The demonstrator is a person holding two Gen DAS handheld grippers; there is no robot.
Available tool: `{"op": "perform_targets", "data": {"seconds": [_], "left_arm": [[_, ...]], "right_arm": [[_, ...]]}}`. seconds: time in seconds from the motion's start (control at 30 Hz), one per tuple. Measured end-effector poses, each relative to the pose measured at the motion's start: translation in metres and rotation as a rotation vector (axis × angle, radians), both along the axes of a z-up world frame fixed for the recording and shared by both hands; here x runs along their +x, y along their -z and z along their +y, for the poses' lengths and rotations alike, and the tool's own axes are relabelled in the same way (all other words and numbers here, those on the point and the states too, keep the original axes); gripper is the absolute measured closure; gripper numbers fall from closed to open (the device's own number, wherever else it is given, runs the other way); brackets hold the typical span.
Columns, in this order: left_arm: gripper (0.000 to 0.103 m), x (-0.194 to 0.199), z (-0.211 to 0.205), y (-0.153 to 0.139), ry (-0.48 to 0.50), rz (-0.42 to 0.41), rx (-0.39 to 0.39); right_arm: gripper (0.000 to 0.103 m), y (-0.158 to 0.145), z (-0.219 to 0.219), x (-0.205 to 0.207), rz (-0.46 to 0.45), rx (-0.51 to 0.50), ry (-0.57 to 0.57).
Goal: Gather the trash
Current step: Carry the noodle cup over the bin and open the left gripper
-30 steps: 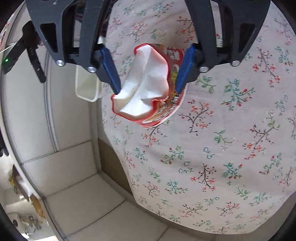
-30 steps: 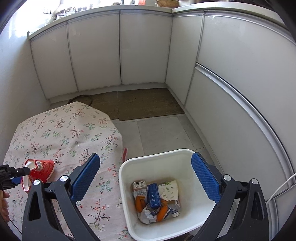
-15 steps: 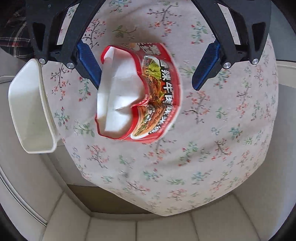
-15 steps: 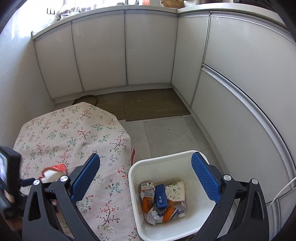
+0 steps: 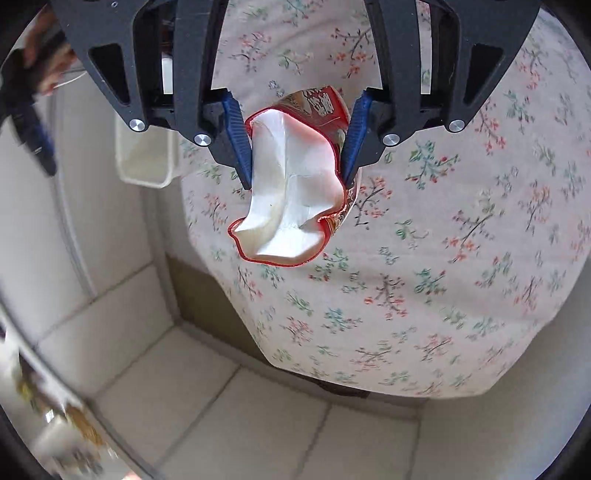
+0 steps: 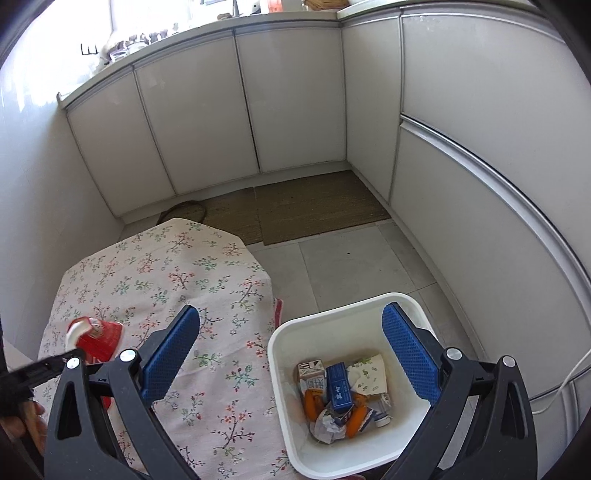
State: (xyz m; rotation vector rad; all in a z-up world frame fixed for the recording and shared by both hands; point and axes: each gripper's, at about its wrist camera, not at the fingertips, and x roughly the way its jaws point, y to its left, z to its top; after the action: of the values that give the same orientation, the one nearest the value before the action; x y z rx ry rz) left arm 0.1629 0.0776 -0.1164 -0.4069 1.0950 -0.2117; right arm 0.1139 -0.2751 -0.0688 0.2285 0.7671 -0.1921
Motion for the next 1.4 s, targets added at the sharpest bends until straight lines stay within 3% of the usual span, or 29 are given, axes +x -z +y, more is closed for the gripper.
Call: {"op": "perform_targets", "data": {"seconds": [0.1, 0.17, 0.33, 0.43, 0.67, 0.8, 1.03, 1.4], "left_arm": [[0.059, -0.012, 0.033, -0.008, -0.068, 0.009, -0.114], [0.059, -0.021, 0.051, -0.01, -0.103, 0.009, -0.149], [0.059, -0.044, 0.079, -0.015, -0.135, -0.008, -0.135], [0.059, -0.052, 0.088, -0.02, -0.133, -0.026, -0.152], [0.059, -0.058, 0.075, -0.046, -0.075, -0.097, -0.227], [0.059, -0.056, 0.046, -0.069, -0.01, -0.146, -0.252], [0.059, -0.046, -0.023, -0.093, 0.118, -0.195, -0.281], [0.059, -0.017, -0.174, -0.072, 0.327, -0.128, -0.32]], "right_arm": [[0.007, 0.002, 0.01, 0.001, 0.007, 0.008, -0.028], [0.007, 0.006, 0.019, 0.002, 0.02, 0.024, -0.052], [0.007, 0.014, 0.045, 0.007, 0.042, 0.075, -0.123], [0.007, 0.014, 0.063, 0.005, 0.035, 0.057, -0.147], [0.007, -0.002, 0.079, -0.016, -0.095, -0.063, -0.158], [0.007, -0.013, 0.069, -0.028, -0.158, -0.115, -0.12], [0.007, -0.019, 0.019, -0.046, -0.159, -0.125, -0.008], [0.007, -0.017, -0.098, -0.09, -0.132, -0.037, 0.264]]}}
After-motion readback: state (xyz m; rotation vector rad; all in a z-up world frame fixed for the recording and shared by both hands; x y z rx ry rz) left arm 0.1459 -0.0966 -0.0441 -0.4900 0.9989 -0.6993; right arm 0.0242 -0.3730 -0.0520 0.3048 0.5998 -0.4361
